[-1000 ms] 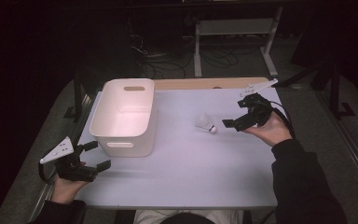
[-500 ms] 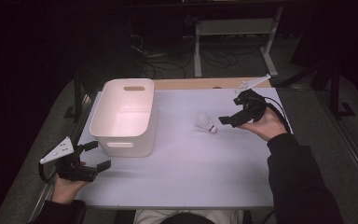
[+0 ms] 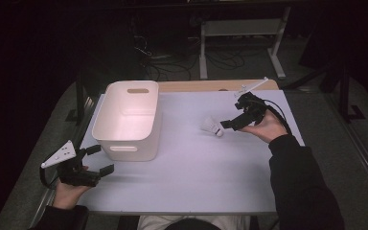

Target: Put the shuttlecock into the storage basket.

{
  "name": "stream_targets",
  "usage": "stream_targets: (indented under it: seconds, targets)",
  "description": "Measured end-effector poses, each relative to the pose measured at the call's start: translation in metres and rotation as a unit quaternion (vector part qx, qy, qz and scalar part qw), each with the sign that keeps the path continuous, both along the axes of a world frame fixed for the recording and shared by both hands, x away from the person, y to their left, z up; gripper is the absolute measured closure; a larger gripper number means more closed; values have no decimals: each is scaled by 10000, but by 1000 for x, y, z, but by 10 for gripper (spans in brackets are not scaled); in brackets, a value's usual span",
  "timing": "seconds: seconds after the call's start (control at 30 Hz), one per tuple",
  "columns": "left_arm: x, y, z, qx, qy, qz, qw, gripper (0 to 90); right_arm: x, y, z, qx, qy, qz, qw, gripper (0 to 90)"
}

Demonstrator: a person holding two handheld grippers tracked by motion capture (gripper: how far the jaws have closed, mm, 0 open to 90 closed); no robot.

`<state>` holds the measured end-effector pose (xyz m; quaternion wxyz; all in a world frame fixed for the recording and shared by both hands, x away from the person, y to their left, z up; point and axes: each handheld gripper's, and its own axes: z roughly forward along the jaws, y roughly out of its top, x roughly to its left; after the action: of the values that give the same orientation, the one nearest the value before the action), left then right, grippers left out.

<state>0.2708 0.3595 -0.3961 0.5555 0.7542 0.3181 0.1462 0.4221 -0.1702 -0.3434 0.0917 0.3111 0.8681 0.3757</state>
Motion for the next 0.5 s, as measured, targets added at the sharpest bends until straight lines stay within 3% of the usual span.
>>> stream_targets:
  seconds: [0.5]
  targets:
    - [0,0,0,3,2,-5,10000,0,13,3,-16,-121,184,17,9998,0]
